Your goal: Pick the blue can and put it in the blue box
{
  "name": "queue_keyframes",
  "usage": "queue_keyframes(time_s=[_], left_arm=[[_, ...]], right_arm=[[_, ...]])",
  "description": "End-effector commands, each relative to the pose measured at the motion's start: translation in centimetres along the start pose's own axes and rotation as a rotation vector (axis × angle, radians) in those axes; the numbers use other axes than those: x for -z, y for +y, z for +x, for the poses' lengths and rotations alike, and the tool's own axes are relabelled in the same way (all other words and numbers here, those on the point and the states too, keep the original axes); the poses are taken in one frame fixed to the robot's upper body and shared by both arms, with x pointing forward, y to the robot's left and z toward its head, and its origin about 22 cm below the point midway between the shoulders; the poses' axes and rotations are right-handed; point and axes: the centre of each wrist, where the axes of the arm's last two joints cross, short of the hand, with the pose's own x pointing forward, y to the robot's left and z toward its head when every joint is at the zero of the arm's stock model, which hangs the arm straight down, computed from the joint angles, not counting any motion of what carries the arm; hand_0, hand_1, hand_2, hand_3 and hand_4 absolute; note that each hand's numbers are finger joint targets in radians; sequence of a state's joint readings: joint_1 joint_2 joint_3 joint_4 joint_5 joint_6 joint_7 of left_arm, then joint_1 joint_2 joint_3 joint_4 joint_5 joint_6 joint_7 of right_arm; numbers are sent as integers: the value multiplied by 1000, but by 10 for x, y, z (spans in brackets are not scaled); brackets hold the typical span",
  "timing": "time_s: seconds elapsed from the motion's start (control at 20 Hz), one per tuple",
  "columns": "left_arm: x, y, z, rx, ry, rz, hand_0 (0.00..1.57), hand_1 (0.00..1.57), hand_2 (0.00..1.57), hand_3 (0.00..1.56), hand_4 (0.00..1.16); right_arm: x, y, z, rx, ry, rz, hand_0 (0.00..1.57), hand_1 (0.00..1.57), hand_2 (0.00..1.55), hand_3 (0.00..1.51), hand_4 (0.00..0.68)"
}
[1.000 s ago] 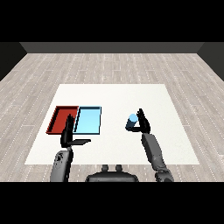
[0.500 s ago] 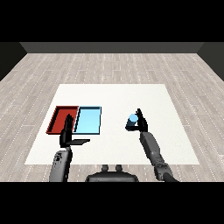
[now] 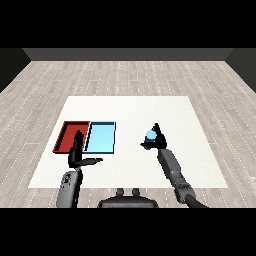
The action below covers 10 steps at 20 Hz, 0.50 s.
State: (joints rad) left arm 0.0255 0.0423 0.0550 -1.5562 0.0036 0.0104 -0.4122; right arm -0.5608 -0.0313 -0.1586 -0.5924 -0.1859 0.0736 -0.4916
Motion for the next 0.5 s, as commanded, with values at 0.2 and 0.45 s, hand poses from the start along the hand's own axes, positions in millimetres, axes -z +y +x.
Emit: queue_keyframes(time_s=[0.2,0.45], left_arm=[[-14,-1,25,-9,20,-13,0,0,0,0,0],[8,8,-2,-41,1,-31,0,0,0,0,0]], right_arm=[[0,3,-4,-11,26,-24,0,0,0,0,0],[14,18,6,-93,69,-123,1380,1380,1405,1390,417]])
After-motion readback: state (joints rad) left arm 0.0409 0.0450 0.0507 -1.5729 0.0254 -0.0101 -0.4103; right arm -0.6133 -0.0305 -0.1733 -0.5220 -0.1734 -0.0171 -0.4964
